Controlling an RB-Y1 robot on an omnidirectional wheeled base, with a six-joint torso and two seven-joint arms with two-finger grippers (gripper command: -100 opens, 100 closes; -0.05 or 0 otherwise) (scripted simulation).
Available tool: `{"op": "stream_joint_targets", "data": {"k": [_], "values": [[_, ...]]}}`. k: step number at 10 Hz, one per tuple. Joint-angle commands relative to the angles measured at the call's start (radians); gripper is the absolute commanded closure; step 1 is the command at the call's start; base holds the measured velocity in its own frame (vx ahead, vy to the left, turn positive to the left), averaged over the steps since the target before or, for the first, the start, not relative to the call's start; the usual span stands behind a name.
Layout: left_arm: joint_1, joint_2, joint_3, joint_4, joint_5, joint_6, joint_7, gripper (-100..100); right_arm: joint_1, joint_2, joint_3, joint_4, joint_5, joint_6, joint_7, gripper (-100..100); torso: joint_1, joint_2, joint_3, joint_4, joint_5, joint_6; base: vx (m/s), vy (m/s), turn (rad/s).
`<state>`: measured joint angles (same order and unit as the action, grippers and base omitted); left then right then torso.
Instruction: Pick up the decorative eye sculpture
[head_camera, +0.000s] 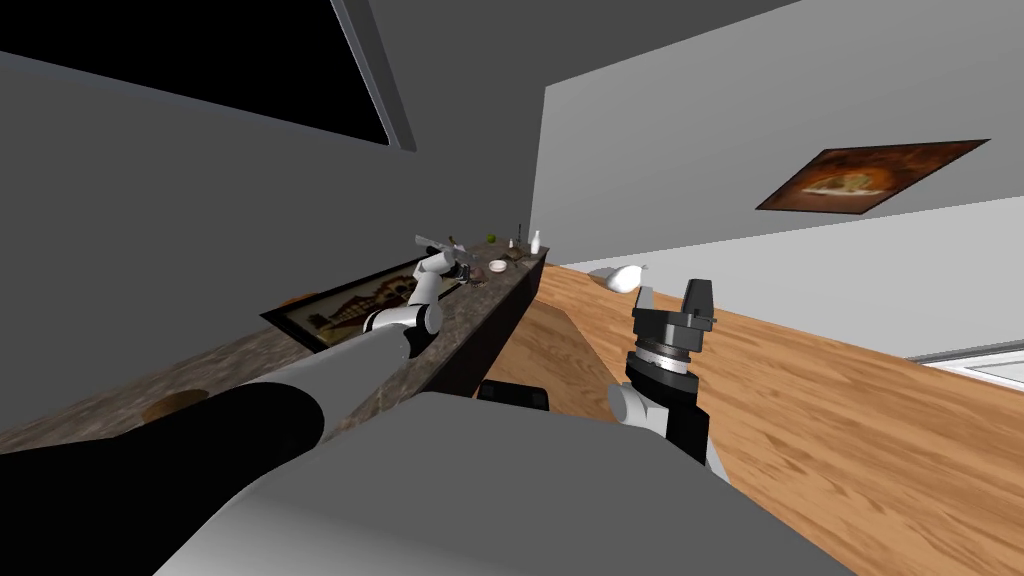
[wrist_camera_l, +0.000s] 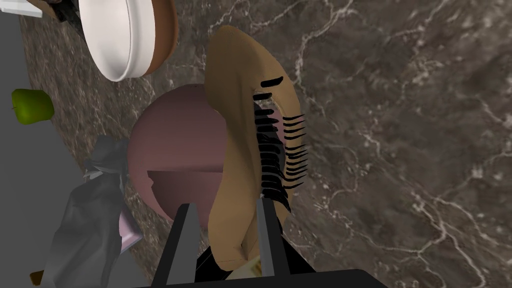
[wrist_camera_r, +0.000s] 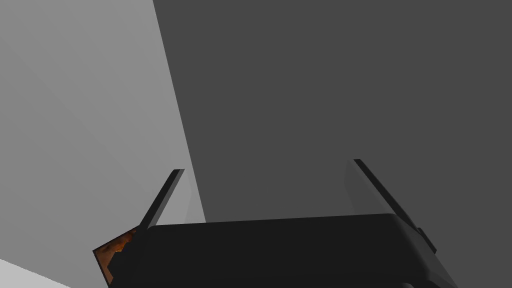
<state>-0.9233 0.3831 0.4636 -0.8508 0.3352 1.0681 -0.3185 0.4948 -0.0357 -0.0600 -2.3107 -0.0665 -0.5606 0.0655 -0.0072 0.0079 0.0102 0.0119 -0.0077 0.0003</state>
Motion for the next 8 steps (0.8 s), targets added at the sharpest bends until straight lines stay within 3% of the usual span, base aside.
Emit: {"op": "stream_joint_targets", "data": {"k": [1,2,3,5,6,8], "values": [[0.003,0.0,-0.043,-0.005,0.01,0.0,0.0,100,0.0,0.0,0.0,0.0,0.0,0.0,0.0,0,0.0,0.0,0.0,0.0,0.0,0.0,-0.001,0.001,-0.036],[-0.001,0.031,-0.077,0.035,0.056,-0.025,0.049,100,0.0,0.0,0.0,0.0,0.0,0.0,0.0,0,-0.001,0.001,0.001,0.001,-0.001,0.0,0.001,-0.004,0.137],[-0.001,0.031,-0.107,0.035,0.084,-0.025,0.049,100,0.0,0.0,0.0,0.0,0.0,0.0,0.0,0,0.0,0.002,0.002,0.001,-0.001,-0.003,0.001,-0.009,0.14],[-0.001,0.031,-0.162,0.035,0.089,-0.025,0.049,100,0.0,0.0,0.0,0.0,0.0,0.0,0.0,0,-0.001,0.003,0.003,0.003,-0.001,-0.001,-0.001,0.001,-0.016],[-0.004,0.062,-0.195,0.075,0.136,-0.05,0.098,100,0.0,0.0,0.0,0.0,0.0,0.0,0.0,0,-0.002,0.003,0.004,0.004,-0.002,0.0,0.001,-0.004,0.146],[-0.004,0.062,-0.257,0.075,0.168,-0.05,0.098,100,0.0,0.0,0.0,0.0,0.0,0.0,0.0,0,0.0,0.005,0.005,0.004,-0.001,-0.004,0.004,-0.006,0.059]]}}
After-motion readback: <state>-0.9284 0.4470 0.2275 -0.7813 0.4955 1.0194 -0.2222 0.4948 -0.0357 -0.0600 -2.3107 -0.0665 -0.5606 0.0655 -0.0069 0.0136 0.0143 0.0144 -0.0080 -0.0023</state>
